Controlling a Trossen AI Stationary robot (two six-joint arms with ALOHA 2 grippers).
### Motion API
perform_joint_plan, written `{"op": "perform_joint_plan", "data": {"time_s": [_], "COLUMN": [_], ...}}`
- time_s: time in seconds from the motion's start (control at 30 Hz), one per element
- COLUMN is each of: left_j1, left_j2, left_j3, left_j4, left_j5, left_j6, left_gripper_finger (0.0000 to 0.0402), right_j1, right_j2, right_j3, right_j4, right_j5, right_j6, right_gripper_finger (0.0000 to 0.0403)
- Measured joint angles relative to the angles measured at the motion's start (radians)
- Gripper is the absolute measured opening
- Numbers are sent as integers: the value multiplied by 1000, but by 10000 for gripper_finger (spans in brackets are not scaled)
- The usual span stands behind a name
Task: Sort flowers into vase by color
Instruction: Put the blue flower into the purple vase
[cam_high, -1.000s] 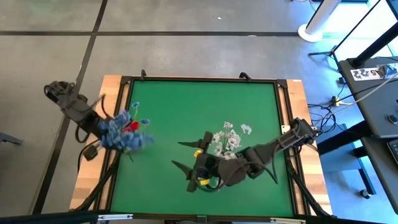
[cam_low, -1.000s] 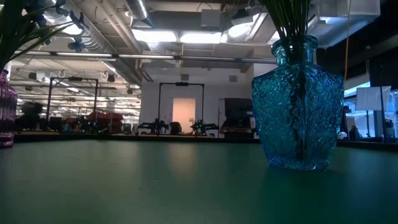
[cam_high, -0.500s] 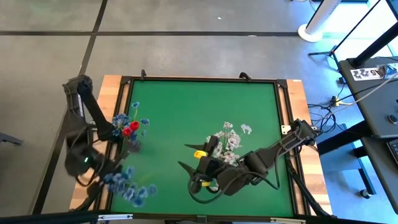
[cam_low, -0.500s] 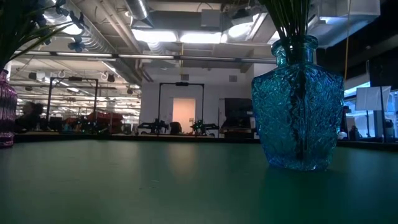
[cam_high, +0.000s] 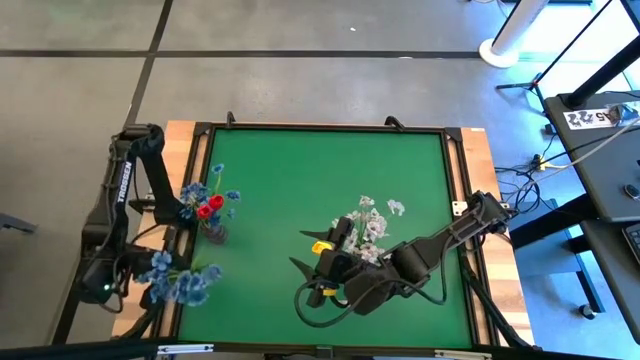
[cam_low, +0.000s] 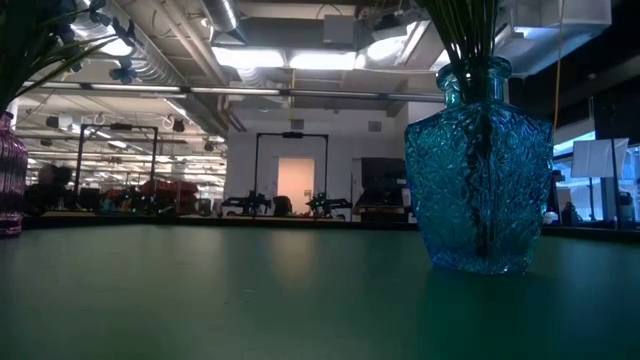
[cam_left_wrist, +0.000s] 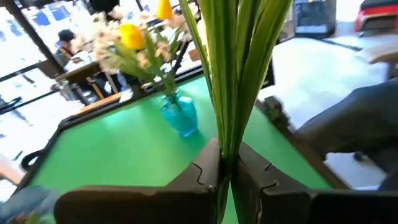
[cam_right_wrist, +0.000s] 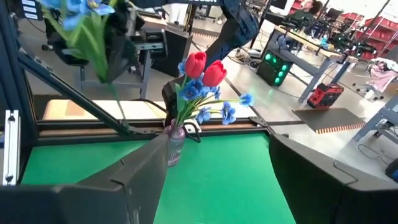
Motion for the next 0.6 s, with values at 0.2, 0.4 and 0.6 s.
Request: {"op": "perform_joint_plan", "data": {"time_s": [0.2,0.4,0.6], "left_j1": [1,8,8], "left_j2": [-1,-6,-8], "left_j3": [0,2,39], "left_j4": [-273,-399,-559], "left_j5": [15,92,121], "left_j6": [-282,-352,-351], "left_gripper_finger": [16,16,16], "right_j1": [0,0,0], "right_j2": [0,0,0], "right_j3": [0,0,0], "right_j4": [-54,-65,-67], "right_j5": [-2,-2,-2], "right_j6": [49,54,54], "right_gripper_finger": [276,276,276]}}
